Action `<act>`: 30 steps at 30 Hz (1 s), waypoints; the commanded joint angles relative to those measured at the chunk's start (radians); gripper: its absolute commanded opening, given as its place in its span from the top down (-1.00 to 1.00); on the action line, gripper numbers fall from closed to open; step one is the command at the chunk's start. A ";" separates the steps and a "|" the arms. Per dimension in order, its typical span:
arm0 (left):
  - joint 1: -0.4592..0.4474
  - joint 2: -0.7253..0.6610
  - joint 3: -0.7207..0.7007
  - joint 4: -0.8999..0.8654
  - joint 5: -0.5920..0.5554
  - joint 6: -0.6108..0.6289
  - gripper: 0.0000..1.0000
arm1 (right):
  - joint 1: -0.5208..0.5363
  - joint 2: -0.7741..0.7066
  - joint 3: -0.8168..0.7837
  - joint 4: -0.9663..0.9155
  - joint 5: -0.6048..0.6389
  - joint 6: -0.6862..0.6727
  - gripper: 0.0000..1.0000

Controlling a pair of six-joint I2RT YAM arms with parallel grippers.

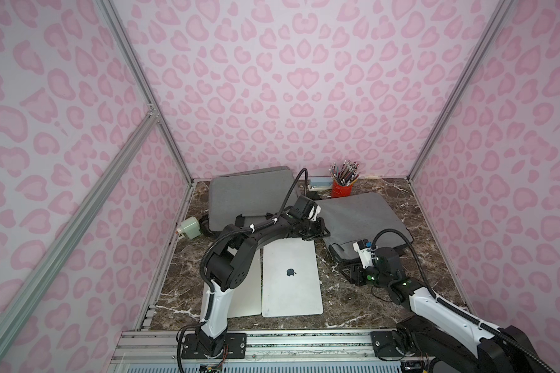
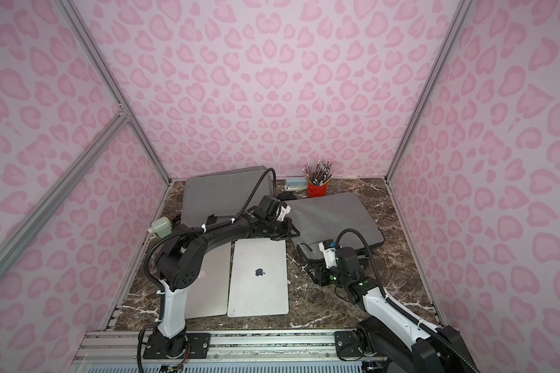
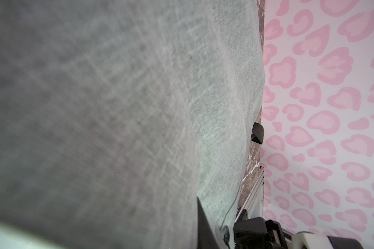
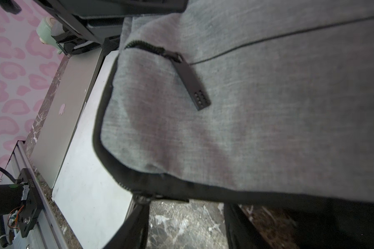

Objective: Open the zippered laptop bag and take out the laptop
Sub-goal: Unzip the zipper on the zippered laptop bag.

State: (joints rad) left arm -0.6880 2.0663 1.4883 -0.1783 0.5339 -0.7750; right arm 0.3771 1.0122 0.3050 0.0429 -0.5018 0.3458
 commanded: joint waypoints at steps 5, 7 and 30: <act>0.003 0.009 0.023 0.016 0.063 0.031 0.96 | -0.006 0.090 0.034 0.113 -0.111 -0.079 -0.11; 0.004 0.010 0.025 0.011 0.061 0.035 0.96 | -0.011 0.097 0.036 0.117 -0.127 -0.082 -0.06; 0.013 0.012 0.037 0.005 0.065 0.036 0.96 | -0.050 0.048 0.000 0.145 -0.207 -0.049 0.29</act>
State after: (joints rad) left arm -0.6739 2.0830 1.5093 -0.1867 0.5610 -0.7605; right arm 0.3271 1.0496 0.3157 0.1379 -0.7002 0.2958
